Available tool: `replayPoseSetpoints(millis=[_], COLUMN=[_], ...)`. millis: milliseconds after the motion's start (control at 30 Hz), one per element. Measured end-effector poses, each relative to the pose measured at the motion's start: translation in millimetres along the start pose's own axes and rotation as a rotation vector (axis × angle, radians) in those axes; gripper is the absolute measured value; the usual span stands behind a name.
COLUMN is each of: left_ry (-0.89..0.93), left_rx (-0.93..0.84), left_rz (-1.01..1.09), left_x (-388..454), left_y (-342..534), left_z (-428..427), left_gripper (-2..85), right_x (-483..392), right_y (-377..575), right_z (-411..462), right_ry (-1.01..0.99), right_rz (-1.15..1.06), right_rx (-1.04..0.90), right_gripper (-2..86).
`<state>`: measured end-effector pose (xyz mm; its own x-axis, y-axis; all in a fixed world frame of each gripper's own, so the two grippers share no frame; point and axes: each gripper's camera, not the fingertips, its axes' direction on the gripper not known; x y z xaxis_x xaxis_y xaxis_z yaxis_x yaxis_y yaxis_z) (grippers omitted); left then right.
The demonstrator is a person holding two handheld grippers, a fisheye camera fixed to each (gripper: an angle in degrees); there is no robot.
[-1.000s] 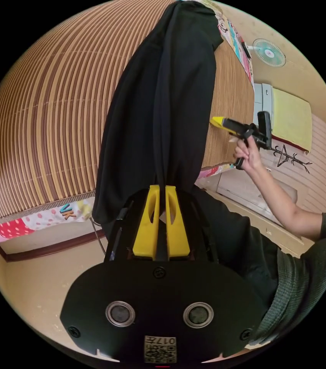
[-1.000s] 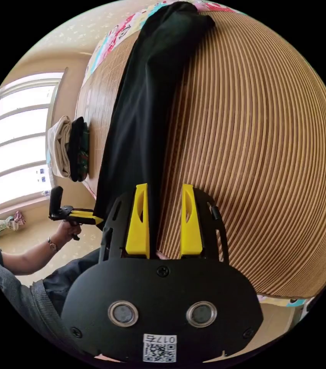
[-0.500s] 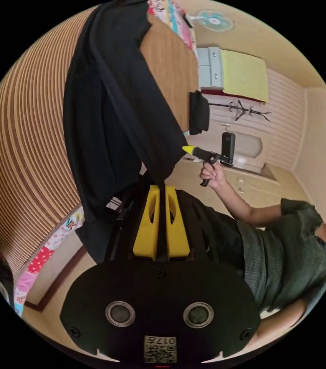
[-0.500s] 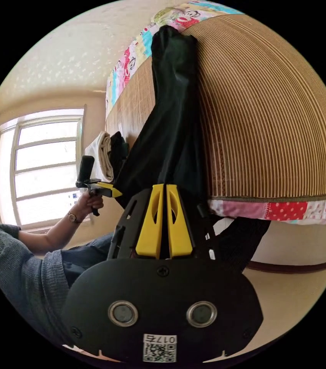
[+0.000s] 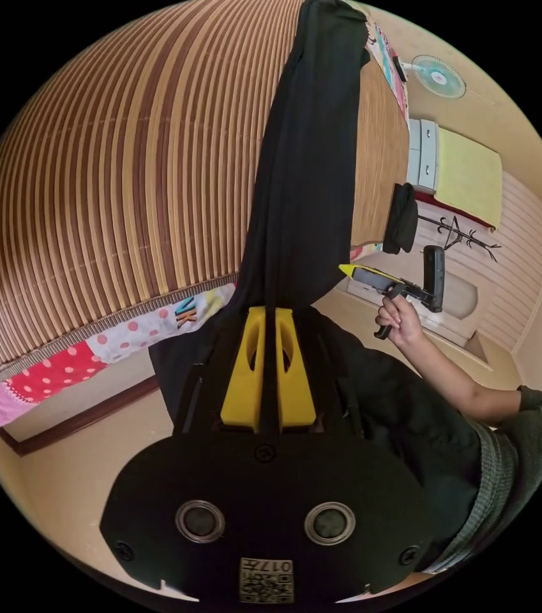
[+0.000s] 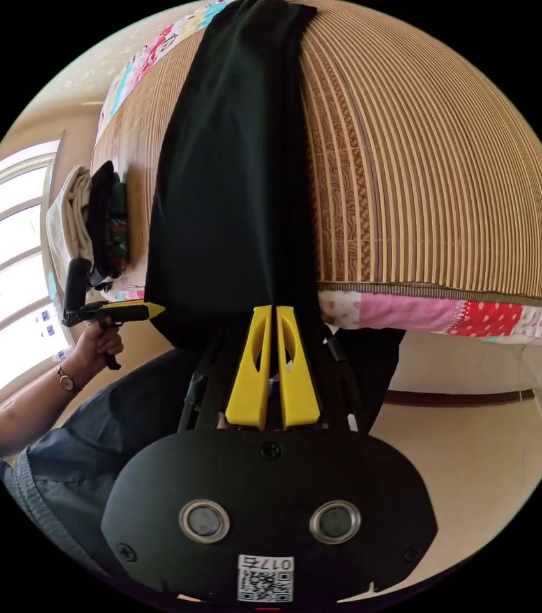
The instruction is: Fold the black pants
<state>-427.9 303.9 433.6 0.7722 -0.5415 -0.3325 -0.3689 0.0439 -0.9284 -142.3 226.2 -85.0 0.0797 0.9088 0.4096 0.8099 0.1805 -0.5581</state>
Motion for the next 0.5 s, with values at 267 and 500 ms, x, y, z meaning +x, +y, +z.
replayPoseSetpoints(millis=[267, 500], left_ry=[0.05, -0.149], left_rx=[-0.028, -0.175], left_rz=[0.113, 0.056], left_x=[33.6, 45.3], left_y=[4.5, -6.6], left_z=[-17.2, 9.5], left_gripper=[0.5, 3.3], right_x=[10.7, 30.3], right_y=[27.6, 24.6], right_z=[-34.2, 1.0], right_ry=[0.003, 0.08], right_rz=[0.03, 0.03], right_rx=[0.127, -0.007], right_gripper=[1.7, 2.5])
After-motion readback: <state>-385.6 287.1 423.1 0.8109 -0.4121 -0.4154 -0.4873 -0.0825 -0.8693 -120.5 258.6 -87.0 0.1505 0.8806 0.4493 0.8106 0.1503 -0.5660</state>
